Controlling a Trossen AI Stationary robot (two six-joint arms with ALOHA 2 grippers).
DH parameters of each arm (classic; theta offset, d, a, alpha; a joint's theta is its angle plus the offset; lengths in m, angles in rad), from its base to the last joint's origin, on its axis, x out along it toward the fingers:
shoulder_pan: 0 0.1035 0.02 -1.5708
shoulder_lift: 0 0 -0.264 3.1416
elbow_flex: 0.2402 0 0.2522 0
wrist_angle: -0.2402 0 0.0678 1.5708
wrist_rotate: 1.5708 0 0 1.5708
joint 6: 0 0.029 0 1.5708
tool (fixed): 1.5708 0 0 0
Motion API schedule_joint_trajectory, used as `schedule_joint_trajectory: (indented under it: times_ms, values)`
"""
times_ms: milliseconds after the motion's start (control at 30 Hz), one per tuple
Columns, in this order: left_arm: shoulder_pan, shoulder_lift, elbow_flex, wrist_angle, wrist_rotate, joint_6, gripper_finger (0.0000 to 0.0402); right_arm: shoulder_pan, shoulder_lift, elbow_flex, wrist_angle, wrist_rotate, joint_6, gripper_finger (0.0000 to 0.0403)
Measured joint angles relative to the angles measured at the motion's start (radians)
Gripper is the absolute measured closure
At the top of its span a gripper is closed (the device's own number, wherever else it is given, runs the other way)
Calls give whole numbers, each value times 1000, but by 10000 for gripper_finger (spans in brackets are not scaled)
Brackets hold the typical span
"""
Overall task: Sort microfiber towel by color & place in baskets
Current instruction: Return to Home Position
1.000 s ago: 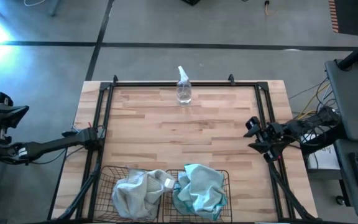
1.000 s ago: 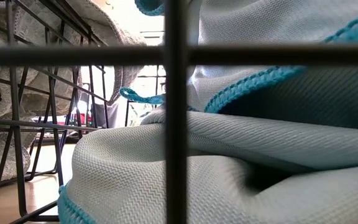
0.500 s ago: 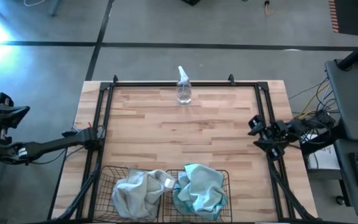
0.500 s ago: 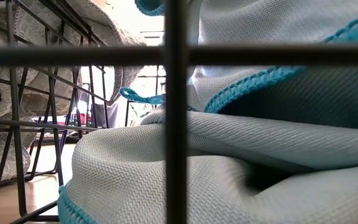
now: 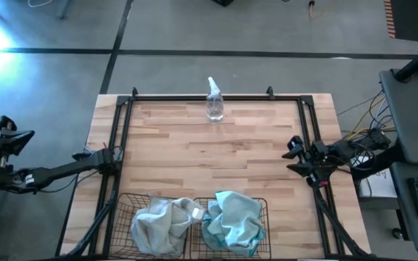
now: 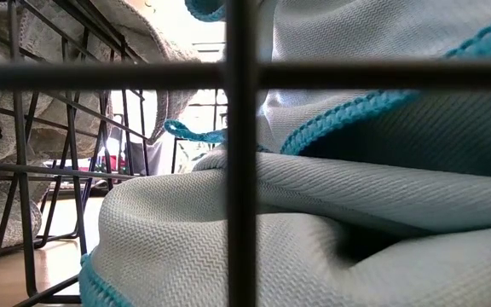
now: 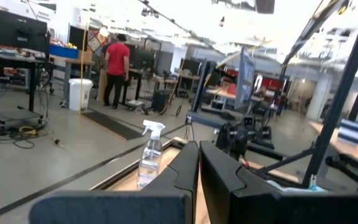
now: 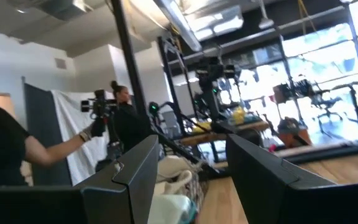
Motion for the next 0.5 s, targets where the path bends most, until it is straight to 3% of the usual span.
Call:
schedule_joint_trajectory:
  times_ms: [200, 333, 500]
  values:
    - [1, -131, -58, -1, 0, -77, 402, 0, 0, 0, -16, 3, 1, 220]
    - [9, -115, -21, -69, -4, -130, 402, 0, 1, 0, -25, 6, 1, 220]
    - [12, -115, -101, 56, 58, -52, 402, 0, 3, 0, -24, 5, -2, 220]
